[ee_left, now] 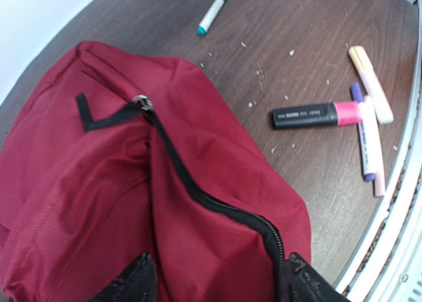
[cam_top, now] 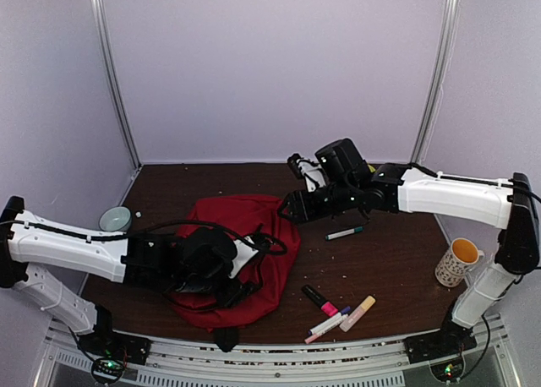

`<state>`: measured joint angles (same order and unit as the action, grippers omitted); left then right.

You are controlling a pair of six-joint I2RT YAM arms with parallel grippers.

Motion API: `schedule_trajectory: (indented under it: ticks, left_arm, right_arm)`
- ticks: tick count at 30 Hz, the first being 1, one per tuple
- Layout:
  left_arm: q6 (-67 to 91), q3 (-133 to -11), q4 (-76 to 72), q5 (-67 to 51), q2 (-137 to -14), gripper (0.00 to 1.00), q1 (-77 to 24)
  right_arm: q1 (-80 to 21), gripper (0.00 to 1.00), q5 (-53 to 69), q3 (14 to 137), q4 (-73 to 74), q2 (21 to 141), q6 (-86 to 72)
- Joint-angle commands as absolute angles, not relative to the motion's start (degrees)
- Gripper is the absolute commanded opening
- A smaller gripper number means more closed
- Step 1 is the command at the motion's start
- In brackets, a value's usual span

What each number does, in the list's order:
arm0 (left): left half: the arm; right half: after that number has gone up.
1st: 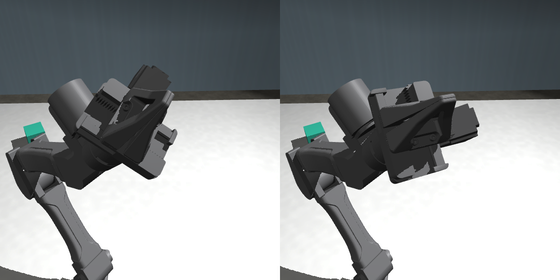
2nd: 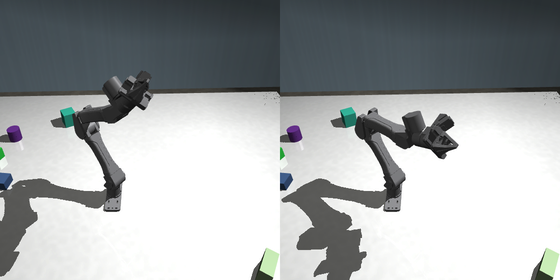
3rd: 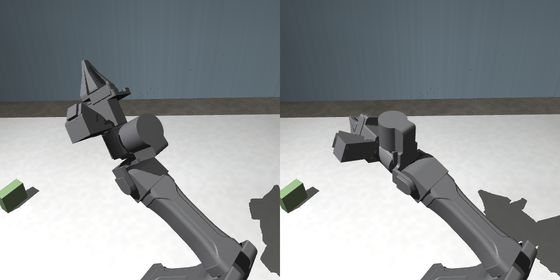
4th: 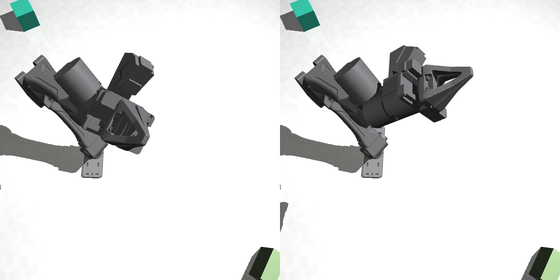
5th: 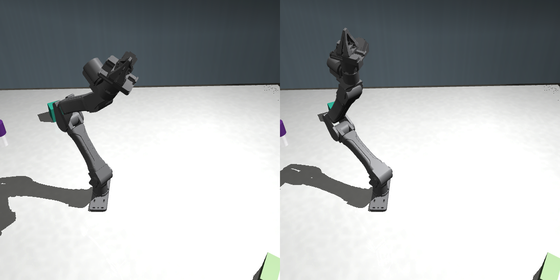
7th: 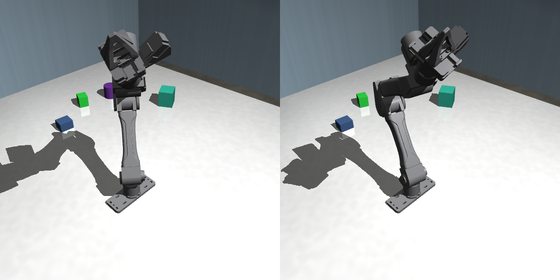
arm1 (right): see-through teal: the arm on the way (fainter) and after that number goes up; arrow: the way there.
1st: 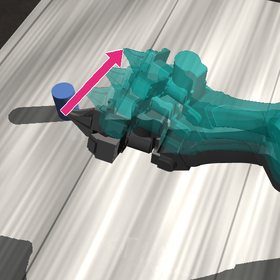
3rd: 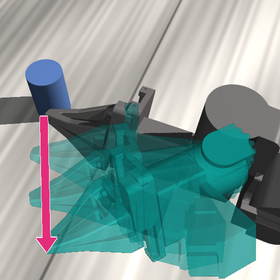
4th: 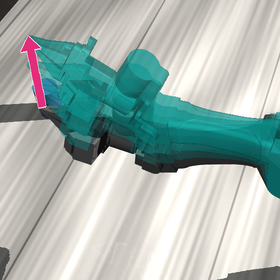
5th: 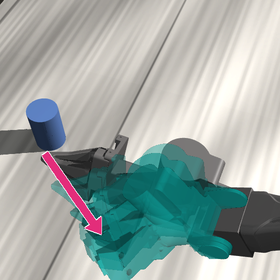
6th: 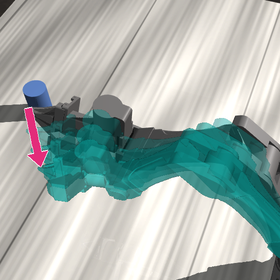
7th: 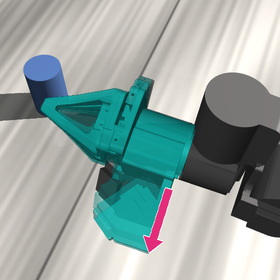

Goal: Pack the student bag
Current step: Adjust the student bag at the center of the board.

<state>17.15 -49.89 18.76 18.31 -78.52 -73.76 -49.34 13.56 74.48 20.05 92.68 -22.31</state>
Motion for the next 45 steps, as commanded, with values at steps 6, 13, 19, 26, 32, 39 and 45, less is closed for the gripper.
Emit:
schedule_trajectory:
  ticks: [6,13,19,26,32,39,45]
  left_arm:
    - [22.19,-49.50,20.55,20.88,-77.29,0.67,-73.74]
    - [28.31,-48.81,26.23,22.27,-81.90,0.62,-73.70]
    - [30.44,-46.09,24.36,20.95,-82.97,0.39,-73.74]
    - [30.65,-43.21,20.38,17.54,-84.01,0.06,-73.91]
    - [30.97,-42.41,19.95,17.71,-83.52,0.04,-74.09]
    - [31.46,-41.67,19.95,18.05,-82.65,0.04,-74.25]
    - [31.77,-41.65,20.31,18.27,-82.27,0.03,-74.33]
  right_arm:
    - [-44.83,0.95,6.82,71.46,19.39,89.27,-21.89]
    - [-42.28,1.00,8.95,79.81,20.51,99.57,-24.37]
    - [-40.98,0.97,11.34,86.97,23.51,110.44,-28.11]
    - [-41.18,0.71,19.62,87.64,21.25,116.02,-31.87]
    - [-41.63,0.44,21.96,86.36,19.97,117.86,-32.44]
    - [-42.01,0.22,23.23,85.46,18.68,118.34,-32.65]
    - [-42.10,0.02,23.79,84.43,17.81,117.93,-32.69]
